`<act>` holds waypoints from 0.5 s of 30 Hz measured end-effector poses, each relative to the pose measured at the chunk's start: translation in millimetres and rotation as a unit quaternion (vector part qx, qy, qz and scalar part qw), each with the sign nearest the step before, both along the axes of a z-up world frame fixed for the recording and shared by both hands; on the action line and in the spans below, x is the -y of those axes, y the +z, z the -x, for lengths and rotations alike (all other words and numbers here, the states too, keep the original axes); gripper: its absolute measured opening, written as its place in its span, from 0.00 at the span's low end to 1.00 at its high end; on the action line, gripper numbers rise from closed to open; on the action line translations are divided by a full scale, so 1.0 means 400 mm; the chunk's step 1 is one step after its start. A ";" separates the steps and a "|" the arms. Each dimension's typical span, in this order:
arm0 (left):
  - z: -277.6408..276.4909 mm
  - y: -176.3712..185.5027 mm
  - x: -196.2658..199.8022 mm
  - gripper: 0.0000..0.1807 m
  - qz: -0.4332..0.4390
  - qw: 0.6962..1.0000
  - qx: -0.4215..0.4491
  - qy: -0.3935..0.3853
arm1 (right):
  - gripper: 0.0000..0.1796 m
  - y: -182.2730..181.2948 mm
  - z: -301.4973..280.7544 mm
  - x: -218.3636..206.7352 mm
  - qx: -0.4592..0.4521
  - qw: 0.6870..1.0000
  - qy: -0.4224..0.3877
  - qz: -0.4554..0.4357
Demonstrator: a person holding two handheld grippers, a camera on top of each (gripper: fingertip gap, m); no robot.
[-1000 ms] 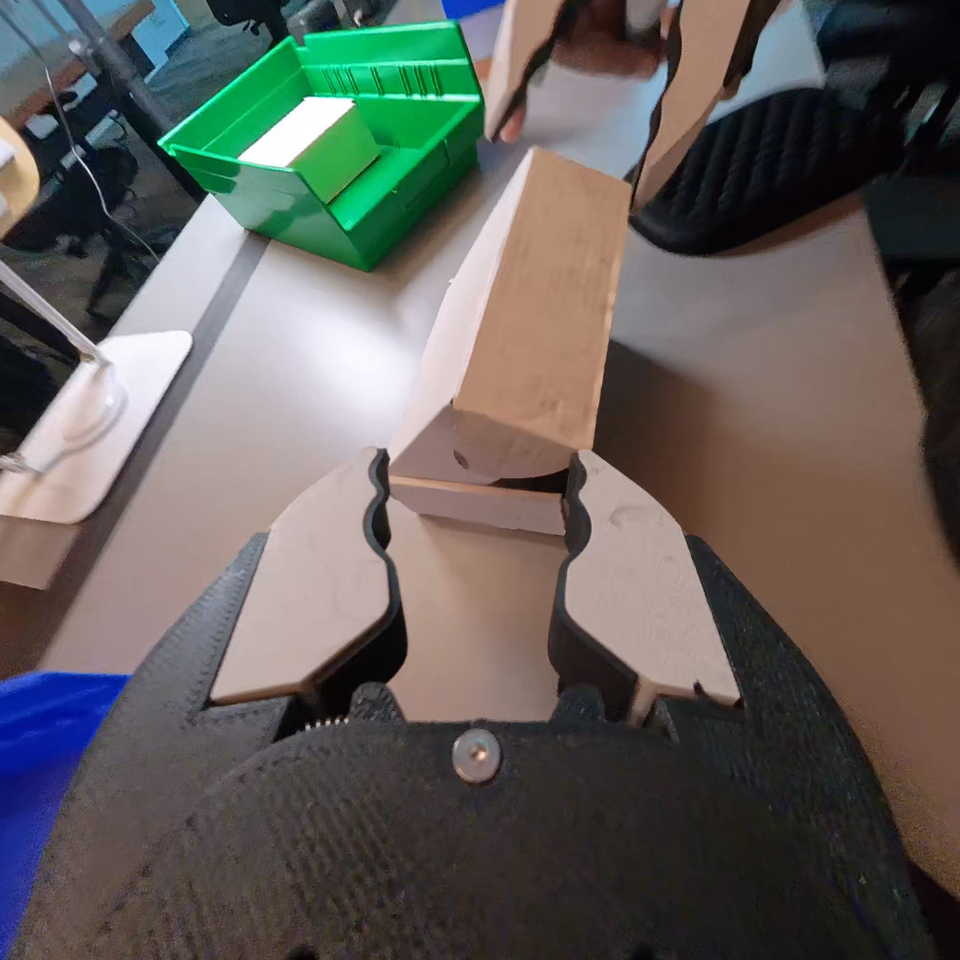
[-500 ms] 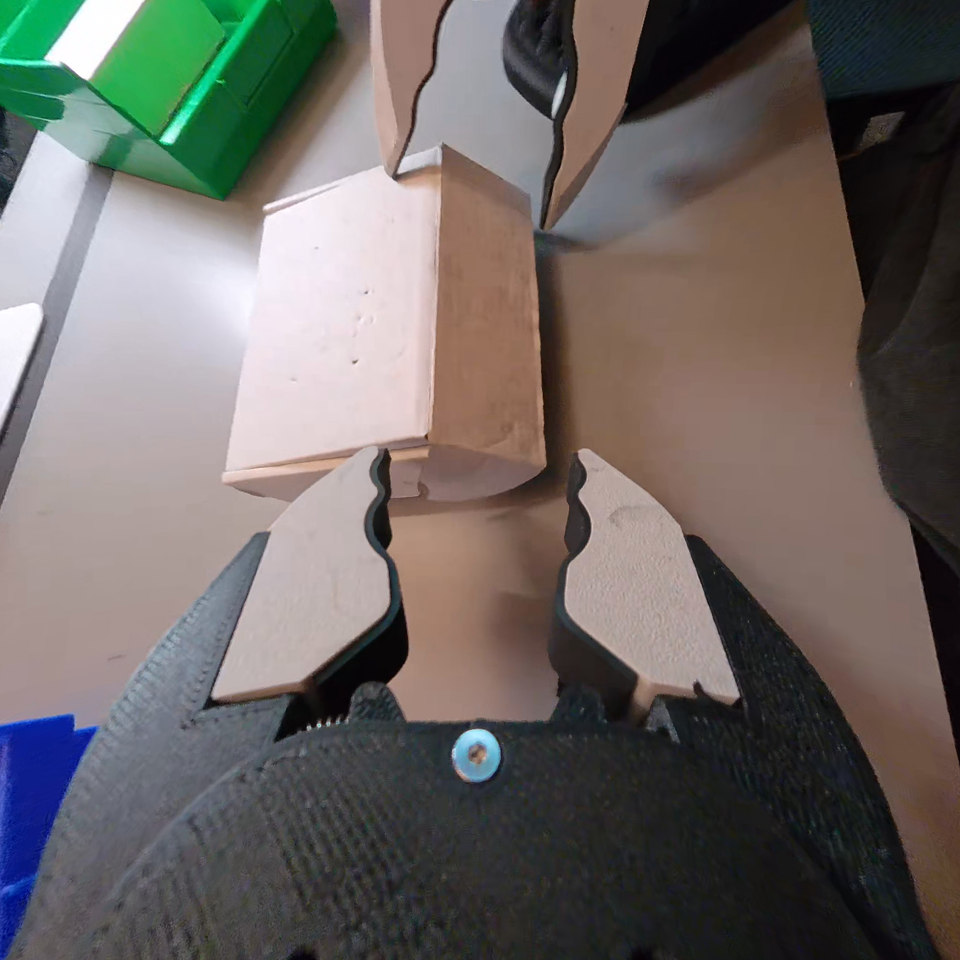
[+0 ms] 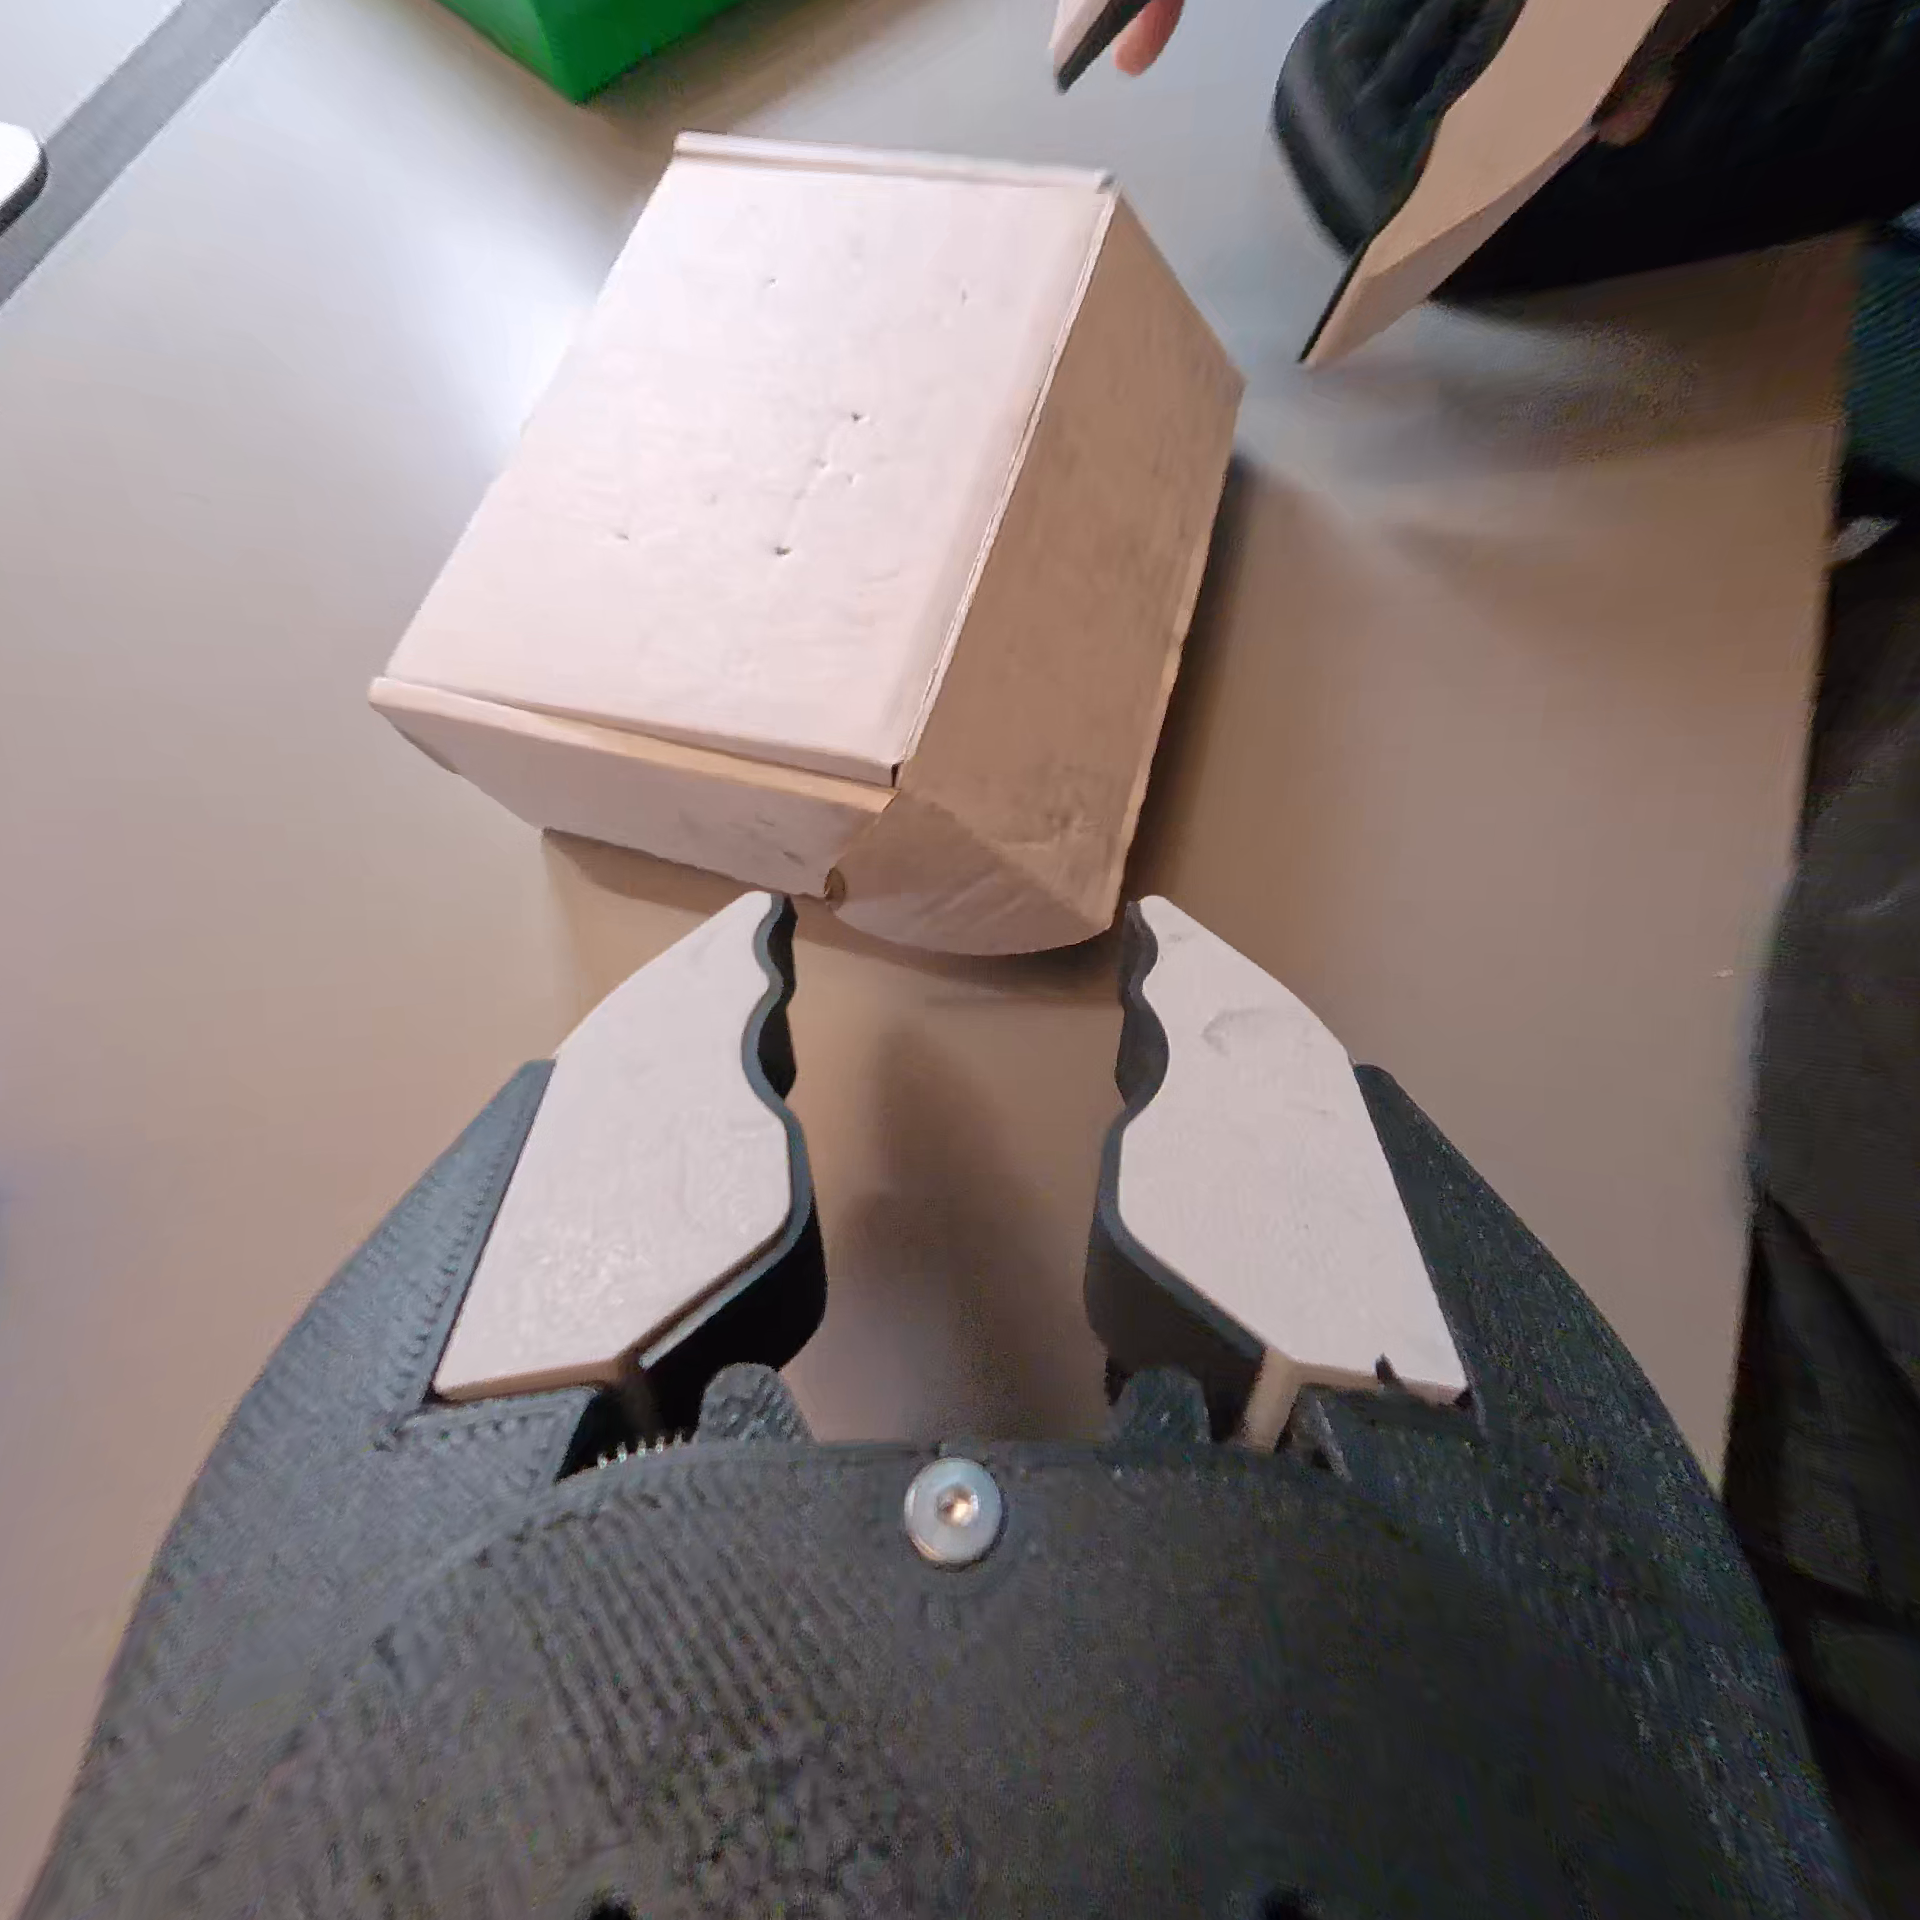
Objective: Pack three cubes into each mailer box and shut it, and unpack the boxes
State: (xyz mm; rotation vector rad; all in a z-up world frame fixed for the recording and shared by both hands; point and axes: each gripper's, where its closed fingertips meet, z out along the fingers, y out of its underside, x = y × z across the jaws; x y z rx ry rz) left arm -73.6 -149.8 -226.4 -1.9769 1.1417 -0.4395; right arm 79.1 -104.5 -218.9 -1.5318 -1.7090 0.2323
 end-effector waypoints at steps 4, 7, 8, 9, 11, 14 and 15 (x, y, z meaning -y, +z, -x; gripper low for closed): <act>-0.010 -0.027 -0.010 0.31 -0.015 0.998 -0.052 0.011 | 0.36 -0.041 0.015 0.000 0.031 0.997 -0.003 -0.074; -0.017 -0.037 -0.018 0.31 -0.028 0.996 -0.082 0.019 | 0.31 -0.048 0.035 -0.010 0.026 0.995 -0.028 -0.094; -0.017 -0.037 -0.020 0.31 -0.026 0.996 -0.085 0.021 | 0.31 -0.048 0.036 -0.014 0.026 0.994 -0.035 -0.096; -0.017 -0.037 -0.020 0.31 -0.018 0.996 -0.084 0.024 | 0.31 -0.048 0.035 -0.016 0.024 0.994 -0.041 -0.094; -0.012 -0.036 -0.019 0.31 0.009 0.997 -0.072 0.033 | 0.31 -0.048 0.036 -0.008 0.014 0.997 -0.046 -0.068; -0.011 -0.035 -0.006 0.31 0.076 0.996 -0.034 0.039 | 0.31 -0.044 0.034 0.015 -0.009 0.999 -0.045 0.022; -0.013 -0.032 -0.001 0.31 0.099 0.994 -0.019 0.040 | 0.30 -0.042 0.033 0.022 -0.017 0.997 -0.046 0.058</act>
